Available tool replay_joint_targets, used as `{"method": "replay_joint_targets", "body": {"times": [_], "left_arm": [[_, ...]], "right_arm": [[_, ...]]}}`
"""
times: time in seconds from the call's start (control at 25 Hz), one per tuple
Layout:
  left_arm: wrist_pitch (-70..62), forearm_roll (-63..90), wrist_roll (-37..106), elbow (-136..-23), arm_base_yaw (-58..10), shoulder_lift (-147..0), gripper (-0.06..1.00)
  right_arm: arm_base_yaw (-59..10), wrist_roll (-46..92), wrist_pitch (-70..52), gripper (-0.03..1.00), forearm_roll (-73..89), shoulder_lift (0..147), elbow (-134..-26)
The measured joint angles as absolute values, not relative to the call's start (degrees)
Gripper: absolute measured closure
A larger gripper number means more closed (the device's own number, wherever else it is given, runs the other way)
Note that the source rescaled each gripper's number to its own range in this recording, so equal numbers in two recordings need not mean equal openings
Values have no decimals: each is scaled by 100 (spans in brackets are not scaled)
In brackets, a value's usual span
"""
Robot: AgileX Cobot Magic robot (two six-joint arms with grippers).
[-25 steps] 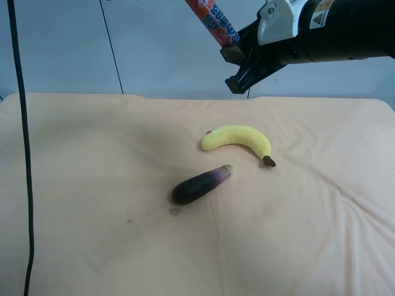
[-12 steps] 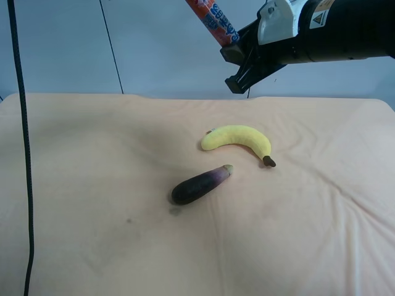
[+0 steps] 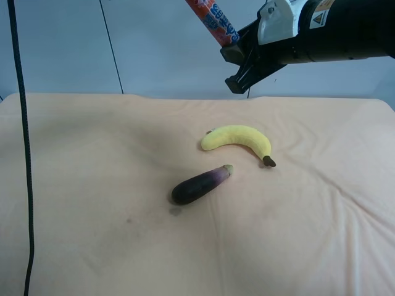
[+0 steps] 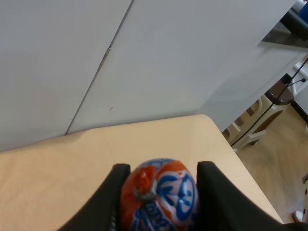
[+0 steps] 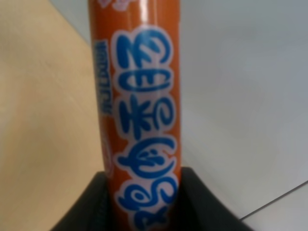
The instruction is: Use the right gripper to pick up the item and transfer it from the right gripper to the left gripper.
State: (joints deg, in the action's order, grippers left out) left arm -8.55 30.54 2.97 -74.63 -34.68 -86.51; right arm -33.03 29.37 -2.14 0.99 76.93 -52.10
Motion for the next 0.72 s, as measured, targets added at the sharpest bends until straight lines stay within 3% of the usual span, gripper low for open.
{"method": "replay_joint_targets", "body": {"times": [0.72], "left_arm": [[-855,3066,297,-7463,-3468,-8651,90]], "right_arm": [[-3303,2937,-214,96,99,7693,-5210]]}}
